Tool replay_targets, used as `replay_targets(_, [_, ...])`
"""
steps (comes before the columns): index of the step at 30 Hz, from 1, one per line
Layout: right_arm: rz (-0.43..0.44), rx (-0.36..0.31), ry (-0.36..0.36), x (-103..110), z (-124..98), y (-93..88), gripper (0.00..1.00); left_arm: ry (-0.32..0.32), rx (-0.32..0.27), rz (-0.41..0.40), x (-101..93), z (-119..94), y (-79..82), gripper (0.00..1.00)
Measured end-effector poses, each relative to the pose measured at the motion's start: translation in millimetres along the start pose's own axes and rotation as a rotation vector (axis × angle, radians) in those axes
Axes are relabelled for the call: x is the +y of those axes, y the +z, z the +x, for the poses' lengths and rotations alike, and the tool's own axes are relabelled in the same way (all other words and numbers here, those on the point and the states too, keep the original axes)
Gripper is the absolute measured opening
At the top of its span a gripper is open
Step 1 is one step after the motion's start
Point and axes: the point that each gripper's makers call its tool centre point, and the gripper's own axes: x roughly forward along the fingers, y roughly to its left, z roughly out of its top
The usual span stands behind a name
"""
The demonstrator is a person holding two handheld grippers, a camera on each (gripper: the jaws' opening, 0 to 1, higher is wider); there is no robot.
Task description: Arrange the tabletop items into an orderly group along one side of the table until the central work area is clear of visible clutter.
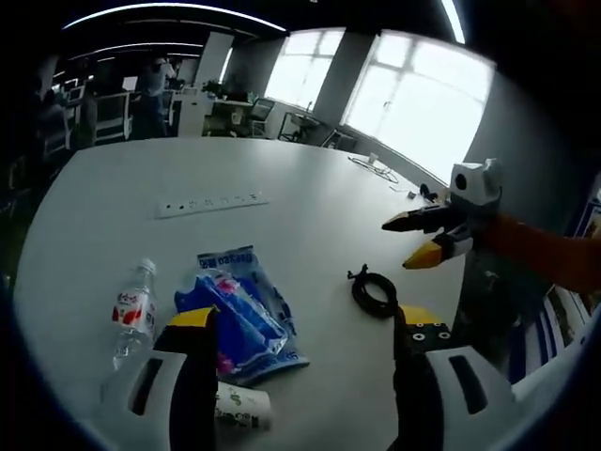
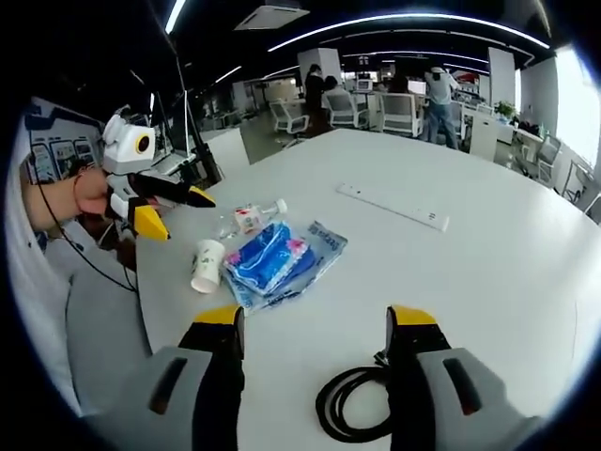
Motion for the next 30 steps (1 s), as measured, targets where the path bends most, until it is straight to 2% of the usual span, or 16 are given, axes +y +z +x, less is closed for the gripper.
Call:
replay_targets(12, [-0.047,0.020,0.058,12.6,19.9,10.3,0.59,0.062,-0.019,-0.027,25.0,-29.0,-4.0,0.79])
replay_targets(30, [-0.103,0.038,0.152,40.7,61.5,24.9,0.56,0.108,-0.052,-0.070,45.9,-50.6,-9.2,0.78])
